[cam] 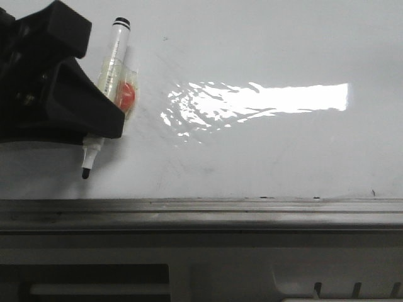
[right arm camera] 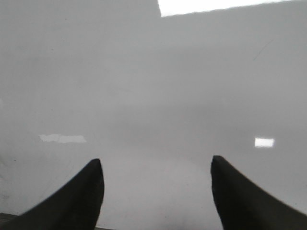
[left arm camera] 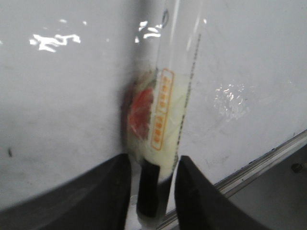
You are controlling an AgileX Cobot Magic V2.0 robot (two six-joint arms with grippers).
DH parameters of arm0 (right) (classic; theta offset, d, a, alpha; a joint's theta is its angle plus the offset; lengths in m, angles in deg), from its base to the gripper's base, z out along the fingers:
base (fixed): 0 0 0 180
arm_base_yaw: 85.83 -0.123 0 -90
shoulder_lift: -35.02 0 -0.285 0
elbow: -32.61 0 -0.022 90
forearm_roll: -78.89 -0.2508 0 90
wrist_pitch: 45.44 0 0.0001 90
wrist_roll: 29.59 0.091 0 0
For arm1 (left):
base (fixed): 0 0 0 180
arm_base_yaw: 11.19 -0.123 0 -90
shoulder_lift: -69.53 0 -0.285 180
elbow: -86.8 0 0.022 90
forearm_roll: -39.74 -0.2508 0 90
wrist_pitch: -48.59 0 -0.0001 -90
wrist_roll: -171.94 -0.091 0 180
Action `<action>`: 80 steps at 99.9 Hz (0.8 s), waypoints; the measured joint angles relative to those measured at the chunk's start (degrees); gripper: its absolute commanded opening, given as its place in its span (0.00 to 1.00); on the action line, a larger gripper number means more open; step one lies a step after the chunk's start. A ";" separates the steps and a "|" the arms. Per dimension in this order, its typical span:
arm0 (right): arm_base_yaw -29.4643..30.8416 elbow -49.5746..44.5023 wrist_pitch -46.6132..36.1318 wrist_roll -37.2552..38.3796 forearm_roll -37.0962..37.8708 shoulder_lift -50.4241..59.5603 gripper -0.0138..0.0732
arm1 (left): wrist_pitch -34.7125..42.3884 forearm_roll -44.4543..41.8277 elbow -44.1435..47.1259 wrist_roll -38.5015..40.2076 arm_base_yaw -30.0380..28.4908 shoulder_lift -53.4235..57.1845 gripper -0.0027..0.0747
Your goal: Write number 9 on whiteboard
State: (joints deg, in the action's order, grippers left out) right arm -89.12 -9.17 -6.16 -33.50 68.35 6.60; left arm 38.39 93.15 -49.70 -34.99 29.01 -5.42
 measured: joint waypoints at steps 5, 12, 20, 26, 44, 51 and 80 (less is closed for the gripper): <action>0.00 0.00 -0.25 0.00 0.00 0.00 0.64 | -0.17 0.00 0.00 0.00 0.00 -0.49 0.01; 0.00 0.00 -0.68 0.00 -0.27 0.00 0.64 | -1.14 0.13 -0.14 -0.08 0.05 -0.65 0.01; -0.28 0.00 -1.04 -0.98 -2.13 0.00 0.64 | -3.00 0.22 -0.14 -1.94 0.05 -0.65 0.01; -1.15 0.00 -1.04 -4.53 -5.96 0.00 0.64 | -6.16 0.22 -0.03 -6.17 0.05 -0.28 0.01; -3.97 0.00 3.47 -26.62 -27.50 -1.20 0.64 | -21.94 7.94 0.05 -31.35 0.05 4.29 0.01; -4.72 0.00 7.24 -36.18 -36.06 -3.22 0.64 | -28.20 12.84 0.05 -42.57 0.05 5.81 0.01; -13.04 0.00 10.93 -56.70 -50.09 -14.60 0.64 | -33.47 19.72 0.05 -58.54 0.05 6.91 0.01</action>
State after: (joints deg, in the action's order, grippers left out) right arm -102.17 -9.17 4.77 -90.21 18.26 -8.00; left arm 4.92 112.87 -49.64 -93.54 29.06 1.49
